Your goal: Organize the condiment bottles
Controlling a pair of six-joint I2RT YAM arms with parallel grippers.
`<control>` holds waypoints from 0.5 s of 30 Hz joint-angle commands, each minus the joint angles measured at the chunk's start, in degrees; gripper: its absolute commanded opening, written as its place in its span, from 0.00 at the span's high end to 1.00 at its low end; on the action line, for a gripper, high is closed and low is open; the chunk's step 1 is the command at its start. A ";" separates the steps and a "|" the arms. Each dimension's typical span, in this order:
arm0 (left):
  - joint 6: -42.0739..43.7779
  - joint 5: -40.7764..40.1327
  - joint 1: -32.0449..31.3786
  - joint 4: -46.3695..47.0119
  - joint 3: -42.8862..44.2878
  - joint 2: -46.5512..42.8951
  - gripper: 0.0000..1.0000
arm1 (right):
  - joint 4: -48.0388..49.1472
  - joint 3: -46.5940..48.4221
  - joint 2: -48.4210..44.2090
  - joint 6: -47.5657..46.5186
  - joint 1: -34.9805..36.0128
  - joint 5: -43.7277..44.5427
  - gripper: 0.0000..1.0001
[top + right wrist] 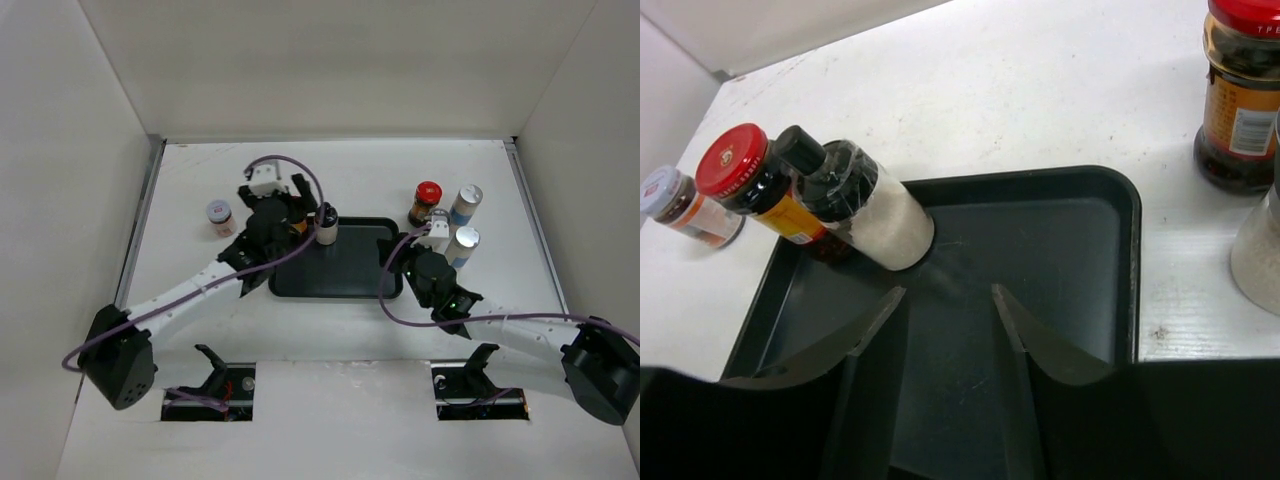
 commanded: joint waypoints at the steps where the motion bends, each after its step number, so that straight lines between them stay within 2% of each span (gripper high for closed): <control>1: -1.70 -3.40 9.37 -6.95 -2.67 -4.65 0.14 | 2.68 0.46 0.58 0.14 -0.02 0.21 0.50; 3: -4.50 -0.52 15.88 -11.88 -2.85 -4.92 0.13 | 3.47 0.20 0.84 0.32 -0.02 0.04 0.37; 7: -7.68 6.70 25.48 -14.54 -2.76 -1.33 0.12 | 4.52 -0.16 1.29 0.23 -0.02 -0.23 0.19; 10: -8.04 8.99 28.48 -14.54 -1.63 3.06 0.12 | 4.53 -0.33 1.11 0.31 -0.02 -0.32 0.13; 15: -7.95 8.03 31.11 -14.45 -0.30 7.73 0.13 | 4.44 -0.16 1.02 0.23 -0.02 -1.46 0.09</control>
